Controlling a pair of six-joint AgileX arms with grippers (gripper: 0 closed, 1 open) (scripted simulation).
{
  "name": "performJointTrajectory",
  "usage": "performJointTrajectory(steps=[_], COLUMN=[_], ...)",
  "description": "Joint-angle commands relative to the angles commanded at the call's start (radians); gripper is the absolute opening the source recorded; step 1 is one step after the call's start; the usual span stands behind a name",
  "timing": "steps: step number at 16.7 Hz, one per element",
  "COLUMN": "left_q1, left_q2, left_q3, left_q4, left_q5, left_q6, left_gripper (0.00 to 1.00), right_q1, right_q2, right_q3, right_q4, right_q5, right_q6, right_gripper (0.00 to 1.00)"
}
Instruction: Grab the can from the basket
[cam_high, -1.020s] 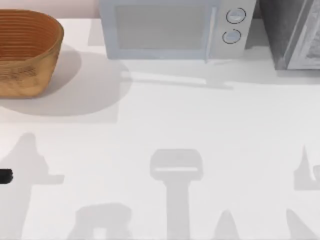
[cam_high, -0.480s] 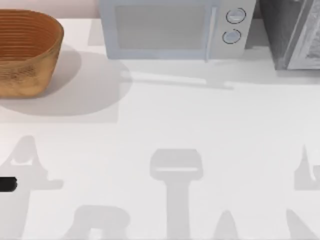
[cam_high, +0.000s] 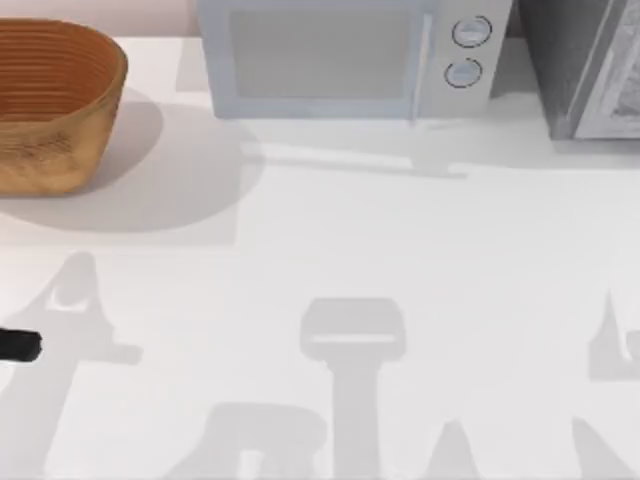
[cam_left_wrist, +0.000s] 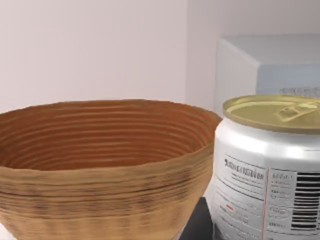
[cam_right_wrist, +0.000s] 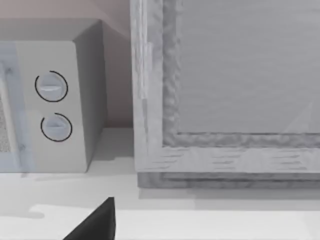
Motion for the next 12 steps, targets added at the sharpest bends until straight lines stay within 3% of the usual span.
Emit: performJointTrajectory(steps=[5, 12], left_q1=[-0.031, -0.077], left_q2=[0.451, 1.230], left_q3=[0.177, 0.504], left_q4=[0.252, 0.673], left_q5=[0.186, 0.554], left_q6=[0.014, 0.052], left_gripper=[0.00, 0.00], right_q1=[0.000, 0.000], right_q2=[0.000, 0.000], right_q3=[0.000, 0.000], right_q4=[0.000, 0.000], right_q5=[0.000, 0.000], right_q6=[0.000, 0.000], right_gripper=[1.00, 1.00])
